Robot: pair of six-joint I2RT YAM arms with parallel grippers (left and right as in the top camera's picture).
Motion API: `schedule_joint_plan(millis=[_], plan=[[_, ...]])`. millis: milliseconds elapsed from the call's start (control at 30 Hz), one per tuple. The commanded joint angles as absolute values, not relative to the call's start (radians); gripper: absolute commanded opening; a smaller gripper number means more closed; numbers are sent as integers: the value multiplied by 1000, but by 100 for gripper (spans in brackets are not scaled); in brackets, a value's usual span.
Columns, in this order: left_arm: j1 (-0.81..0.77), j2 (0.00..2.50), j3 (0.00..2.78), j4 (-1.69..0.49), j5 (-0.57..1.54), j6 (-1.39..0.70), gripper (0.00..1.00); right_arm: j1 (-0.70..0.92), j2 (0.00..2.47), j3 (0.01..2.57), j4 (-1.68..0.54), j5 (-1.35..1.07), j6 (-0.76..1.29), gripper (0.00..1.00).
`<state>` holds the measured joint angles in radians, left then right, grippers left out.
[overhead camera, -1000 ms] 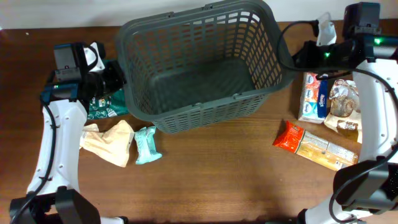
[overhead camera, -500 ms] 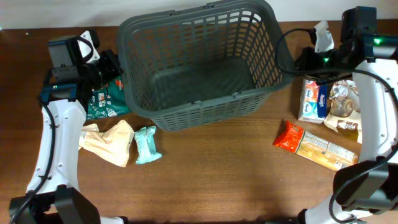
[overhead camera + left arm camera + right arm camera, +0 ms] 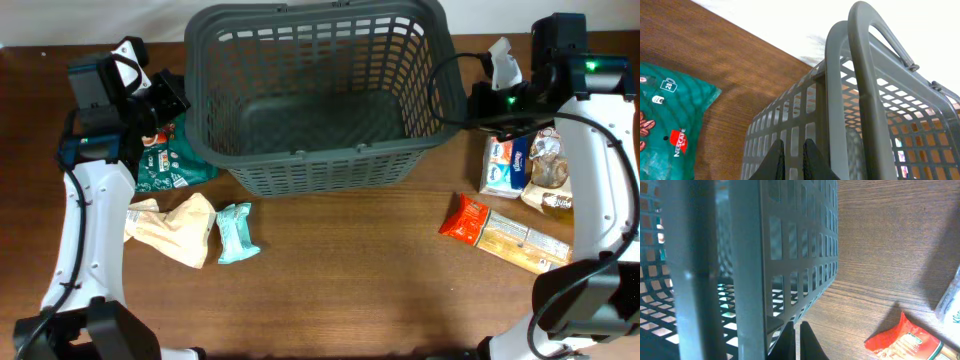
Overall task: Pack container
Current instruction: 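Release the basket and raise both grippers away, then move the right gripper over the Kleenex tissue-pack box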
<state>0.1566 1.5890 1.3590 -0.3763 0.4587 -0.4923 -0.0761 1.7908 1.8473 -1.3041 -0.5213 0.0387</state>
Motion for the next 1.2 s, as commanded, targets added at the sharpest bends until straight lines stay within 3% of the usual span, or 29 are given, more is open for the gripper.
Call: schedule_joint_plan(millis=[0,300,600,800,1167], plan=[[134,1593,1358,-379,510,-506,8,-47,1789,1842,-1306,-567,15,4],[213,1554,1437,-554,423,-395,8,-48,1747,1920,-1306,-369,15,4],[238,1359,1533,-746,393,-250,7,-48,1639,2060,-1362,-276,15,4],[237,1157,1533,-926,396,-151,2,-48,1488,2064,-1441,-275,-3,4],[183,898,1533,-1221,333,60,2,-46,1189,2025,-1583,-256,-48,4]])
